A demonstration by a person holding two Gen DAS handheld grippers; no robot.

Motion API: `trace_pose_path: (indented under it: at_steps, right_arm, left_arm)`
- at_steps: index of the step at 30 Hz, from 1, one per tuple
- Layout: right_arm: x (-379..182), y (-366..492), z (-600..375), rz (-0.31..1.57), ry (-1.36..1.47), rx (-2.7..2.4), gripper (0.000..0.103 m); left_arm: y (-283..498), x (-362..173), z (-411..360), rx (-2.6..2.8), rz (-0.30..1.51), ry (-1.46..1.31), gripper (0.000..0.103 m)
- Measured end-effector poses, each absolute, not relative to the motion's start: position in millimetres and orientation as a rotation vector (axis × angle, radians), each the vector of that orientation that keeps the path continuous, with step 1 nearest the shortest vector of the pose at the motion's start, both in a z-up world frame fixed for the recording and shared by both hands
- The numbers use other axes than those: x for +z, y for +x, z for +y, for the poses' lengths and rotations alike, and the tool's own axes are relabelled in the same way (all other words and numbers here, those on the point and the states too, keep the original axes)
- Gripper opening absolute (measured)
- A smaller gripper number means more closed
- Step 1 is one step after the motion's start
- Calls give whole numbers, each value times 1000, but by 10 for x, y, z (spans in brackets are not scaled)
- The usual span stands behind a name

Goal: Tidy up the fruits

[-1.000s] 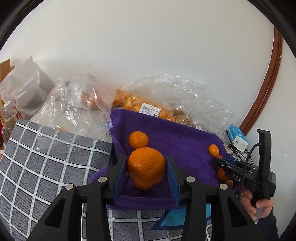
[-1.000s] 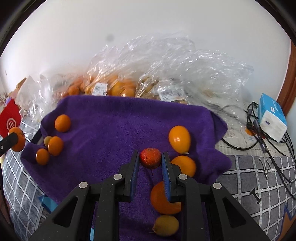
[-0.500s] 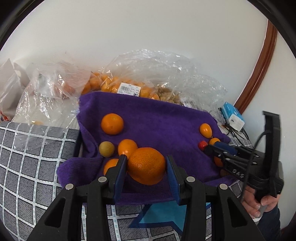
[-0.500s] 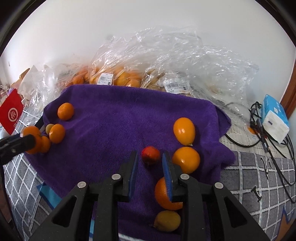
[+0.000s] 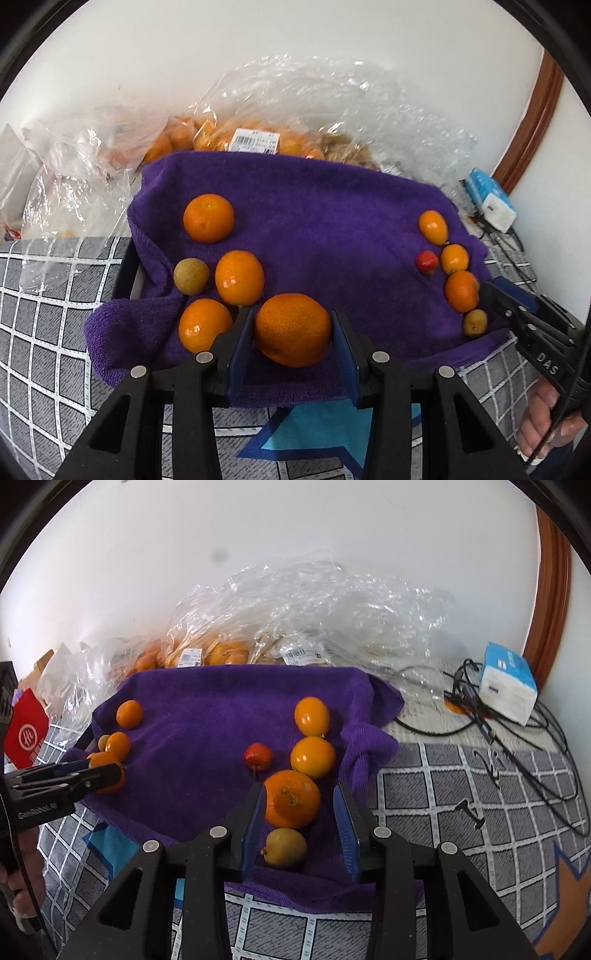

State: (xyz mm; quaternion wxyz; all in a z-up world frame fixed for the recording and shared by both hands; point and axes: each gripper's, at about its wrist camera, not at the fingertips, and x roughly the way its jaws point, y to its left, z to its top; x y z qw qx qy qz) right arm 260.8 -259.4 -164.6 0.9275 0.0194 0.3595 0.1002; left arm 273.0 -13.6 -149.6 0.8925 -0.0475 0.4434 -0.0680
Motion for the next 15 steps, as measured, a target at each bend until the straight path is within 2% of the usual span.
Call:
trace_pose_path:
  at_steps: [9, 15]
  right_arm:
    - [-1683, 2604, -2520, 750, 23, 217, 38]
    - [-1712, 2587, -2502, 768, 27, 212, 38]
  left_arm:
    - [2707, -1528, -106, -139, 922, -101, 41]
    - [2663, -1476, -122, -146, 924, -77, 49]
